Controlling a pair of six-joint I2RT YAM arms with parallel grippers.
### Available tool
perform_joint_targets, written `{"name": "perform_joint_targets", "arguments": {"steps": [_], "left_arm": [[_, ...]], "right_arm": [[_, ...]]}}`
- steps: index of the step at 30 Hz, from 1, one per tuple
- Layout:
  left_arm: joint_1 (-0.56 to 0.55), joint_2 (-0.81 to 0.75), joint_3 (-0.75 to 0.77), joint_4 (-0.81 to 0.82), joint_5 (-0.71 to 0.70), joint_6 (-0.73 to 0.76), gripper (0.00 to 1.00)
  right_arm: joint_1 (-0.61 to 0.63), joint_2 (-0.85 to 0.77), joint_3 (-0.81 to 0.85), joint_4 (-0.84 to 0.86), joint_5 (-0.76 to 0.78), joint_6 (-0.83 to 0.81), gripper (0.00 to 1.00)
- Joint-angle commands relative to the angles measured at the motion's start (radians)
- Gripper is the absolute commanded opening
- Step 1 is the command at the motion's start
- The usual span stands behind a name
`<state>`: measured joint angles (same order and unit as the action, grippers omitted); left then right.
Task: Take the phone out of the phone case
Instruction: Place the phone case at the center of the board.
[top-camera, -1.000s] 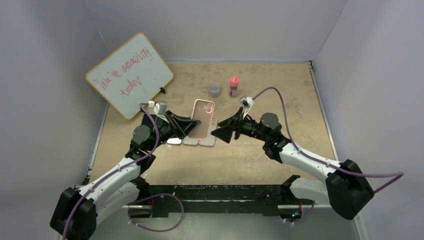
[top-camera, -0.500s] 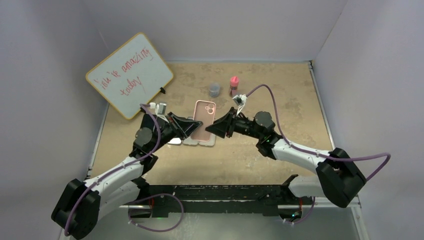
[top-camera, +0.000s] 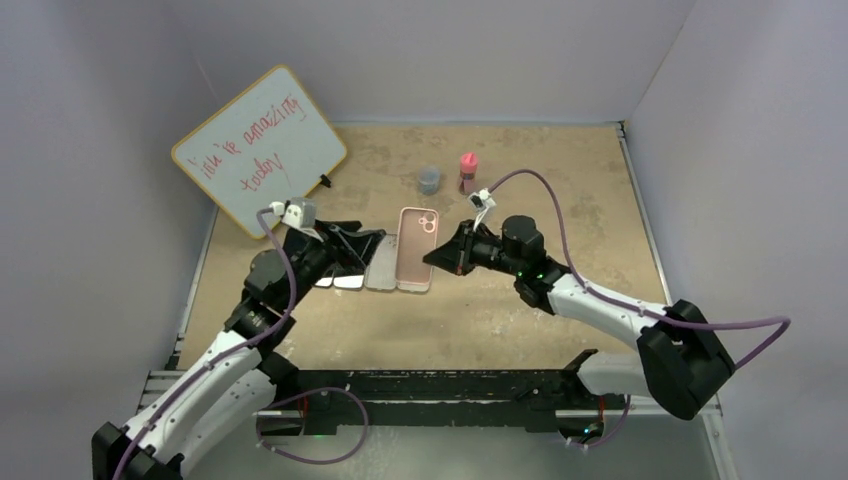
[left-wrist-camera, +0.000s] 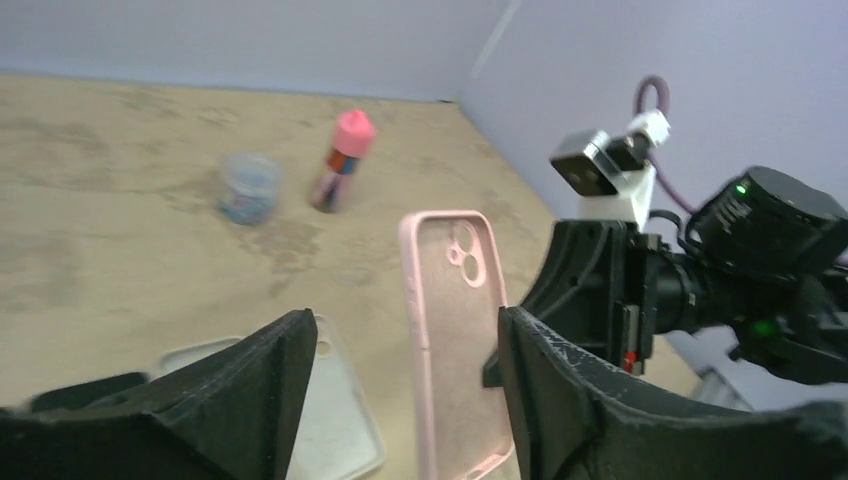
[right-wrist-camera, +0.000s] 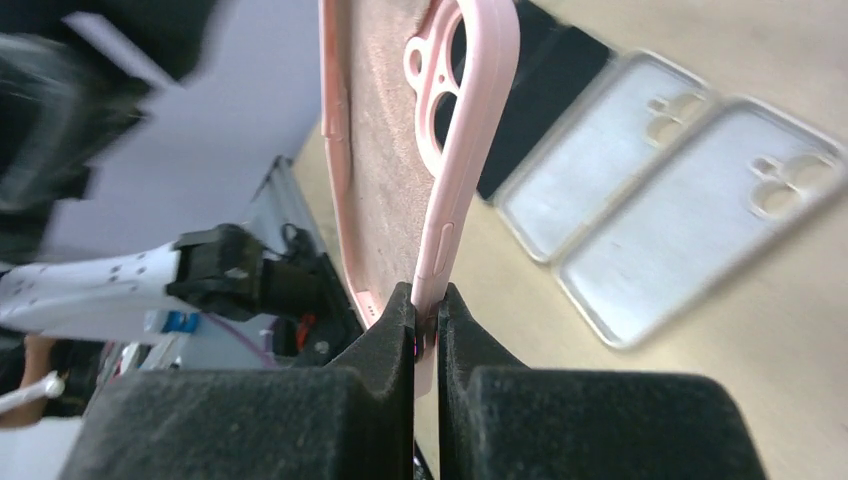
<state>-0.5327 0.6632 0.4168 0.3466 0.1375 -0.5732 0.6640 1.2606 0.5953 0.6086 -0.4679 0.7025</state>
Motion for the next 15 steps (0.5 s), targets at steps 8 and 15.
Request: {"name": "perform_joint_targets", "arguments": {"steps": [8, 15], "left_arm": [[0.001, -0.043, 0.275, -0.528, -0.492, 0.438, 0.77], [0.017, -0.096, 0.252, -0.548, -0.58, 0.461, 0.8]], "right_arm": [[-0.237, 0.016, 0.047, -0.47, 0.073, -0.118, 0.0], [-0.257, 0.198, 0.128, -0.584, 0.043, -0.179, 0.0]]}}
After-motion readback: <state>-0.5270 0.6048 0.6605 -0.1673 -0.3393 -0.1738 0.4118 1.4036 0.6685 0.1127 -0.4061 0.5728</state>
